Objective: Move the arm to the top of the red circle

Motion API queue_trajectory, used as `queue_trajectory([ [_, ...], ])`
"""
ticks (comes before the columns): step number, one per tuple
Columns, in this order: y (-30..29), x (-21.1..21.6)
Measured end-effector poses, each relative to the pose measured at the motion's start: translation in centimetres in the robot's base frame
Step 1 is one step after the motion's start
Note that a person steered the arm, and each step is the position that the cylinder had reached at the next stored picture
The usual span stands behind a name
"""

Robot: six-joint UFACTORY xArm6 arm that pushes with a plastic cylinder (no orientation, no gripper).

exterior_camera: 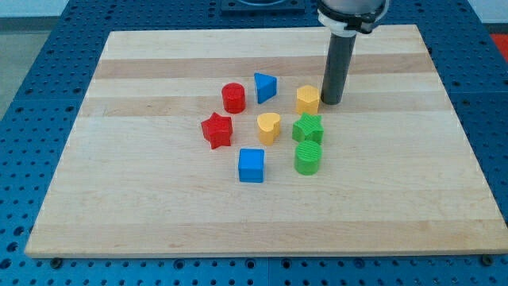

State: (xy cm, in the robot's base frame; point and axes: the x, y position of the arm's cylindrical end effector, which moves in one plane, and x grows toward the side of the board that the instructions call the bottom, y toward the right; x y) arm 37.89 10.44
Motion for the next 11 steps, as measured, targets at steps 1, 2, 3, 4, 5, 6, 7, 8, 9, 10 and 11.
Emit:
queue_trajectory([
  [1,-1.6,-0.1],
  [2,-3.0,-0.5],
  [3,-3.6,-1.1],
  [4,-3.6,-3.1],
  [5,-3.8,-5.2],
  [6,-4.9,-6.2],
  [7,-6.8,-6.2],
  [8,-9.2,-6.2],
  [9,-11.6,-6.2],
  [10,-13.6,-6.2],
  [11,-15.1,-6.2],
])
